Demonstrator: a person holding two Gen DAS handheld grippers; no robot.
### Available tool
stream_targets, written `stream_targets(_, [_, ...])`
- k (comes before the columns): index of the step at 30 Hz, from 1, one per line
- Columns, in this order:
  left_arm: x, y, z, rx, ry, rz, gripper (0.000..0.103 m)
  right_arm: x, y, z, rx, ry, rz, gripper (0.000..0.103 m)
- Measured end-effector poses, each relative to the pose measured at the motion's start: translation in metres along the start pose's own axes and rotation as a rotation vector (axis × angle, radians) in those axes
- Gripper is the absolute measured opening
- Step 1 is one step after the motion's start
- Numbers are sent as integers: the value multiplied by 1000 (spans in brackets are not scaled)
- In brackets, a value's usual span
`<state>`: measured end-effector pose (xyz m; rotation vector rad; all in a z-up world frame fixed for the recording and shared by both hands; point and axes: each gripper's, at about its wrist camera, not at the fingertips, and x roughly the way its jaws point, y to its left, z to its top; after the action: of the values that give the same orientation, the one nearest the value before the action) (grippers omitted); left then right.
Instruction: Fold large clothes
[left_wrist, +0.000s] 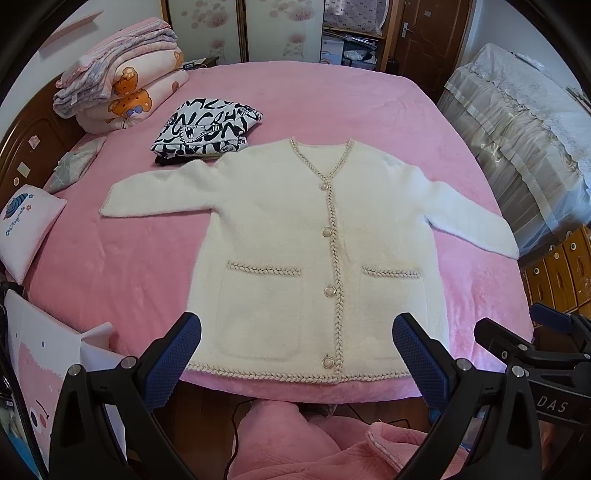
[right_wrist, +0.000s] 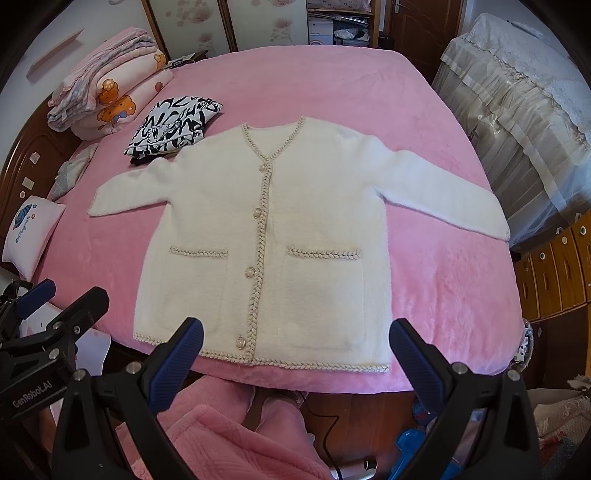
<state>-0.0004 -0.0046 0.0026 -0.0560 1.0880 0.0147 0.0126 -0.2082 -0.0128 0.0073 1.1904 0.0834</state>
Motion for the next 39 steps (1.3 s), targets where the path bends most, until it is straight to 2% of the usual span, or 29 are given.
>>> stream_targets(10, [2, -1, 2, -6, 1, 14, 103, 0, 0, 0, 1, -5, -1, 101])
stream_targets(21, [-5, 4, 5, 4, -17, 76, 103, 3, -3, 10, 0, -15, 10, 101])
stream_targets(30, [-3, 14, 15, 27, -17, 69, 103, 4, 7, 25, -5, -37, 31, 101])
stream_targets(39, [15, 55, 38, -1, 17, 12, 103, 16, 36, 47, -26, -35, 68, 101])
